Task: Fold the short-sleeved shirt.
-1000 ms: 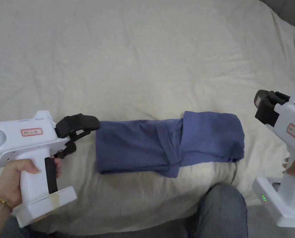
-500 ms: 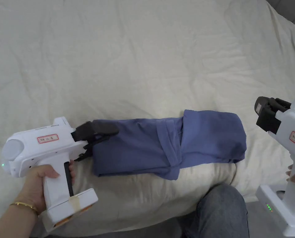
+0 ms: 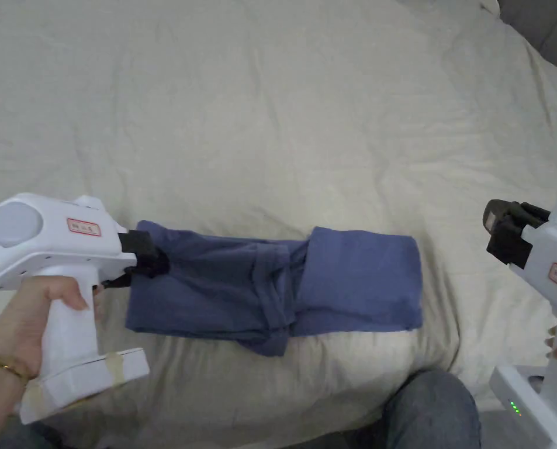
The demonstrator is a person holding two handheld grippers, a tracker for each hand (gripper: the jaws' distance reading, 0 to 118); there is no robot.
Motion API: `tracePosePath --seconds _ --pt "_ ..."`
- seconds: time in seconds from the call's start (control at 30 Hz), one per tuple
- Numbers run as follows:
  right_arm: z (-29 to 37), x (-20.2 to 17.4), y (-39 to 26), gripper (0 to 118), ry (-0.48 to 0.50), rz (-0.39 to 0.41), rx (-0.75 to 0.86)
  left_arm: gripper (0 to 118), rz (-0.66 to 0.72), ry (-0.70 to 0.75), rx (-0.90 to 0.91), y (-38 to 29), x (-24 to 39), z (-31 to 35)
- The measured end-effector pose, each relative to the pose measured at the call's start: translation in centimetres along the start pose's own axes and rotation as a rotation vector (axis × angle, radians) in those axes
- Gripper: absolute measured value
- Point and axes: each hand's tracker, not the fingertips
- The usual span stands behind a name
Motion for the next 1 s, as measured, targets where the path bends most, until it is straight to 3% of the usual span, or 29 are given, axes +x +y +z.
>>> tracePosePath --seconds 0.2,0.3,0.47,0.7,0.73,0.77,0.83,0.87,0.93,1.0 --pt "-0.2 -1.2 0.3 2 0.069 -0.017 0.036 8 0.09 0.298 0.24 2.5 -4.6 10.1" --pt "-0.2 -2.3 0.0 2 0.098 -0.018 0.042 8 0.03 0.418 0.328 2.3 -3.1 12.3" --pt "0.0 -2.9 -0.5 2 0.126 -0.03 0.036 8 -0.068 0.234 0.288 0.0 3.1 10.1" --pt "0.9 -0.3 -1.1 2 0.094 -0.081 -0.018 8 -0.142 0.063 0.115 -2.9 11.3 0.6" --pt "0.9 0.0 -1.1 2 0.086 -0.085 -0.024 12 -0.155 0.059 0.096 -3.3 12.1 -0.6" --pt "1.2 -0.1 -1.0 2 0.161 -0.065 0.024 23 -0.193 0.046 0.067 -3.8 12.9 -2.4" --pt "1.4 0.6 -1.2 2 0.151 -0.073 0.027 66 -0.235 0.022 0.007 -4.6 13.7 -5.3" --pt "1.4 1.2 -1.4 2 0.083 -0.089 0.006 65 -0.221 0.02 -0.048 -5.0 14.0 -6.5" --pt "1.2 1.8 -1.7 2 0.033 -0.108 -0.012 38 -0.189 0.048 -0.118 -5.0 14.6 -7.2" --pt "1.3 1.9 -1.9 2 0.05 -0.101 -0.011 18 -0.201 0.012 -0.041 -5.0 14.8 -5.8"
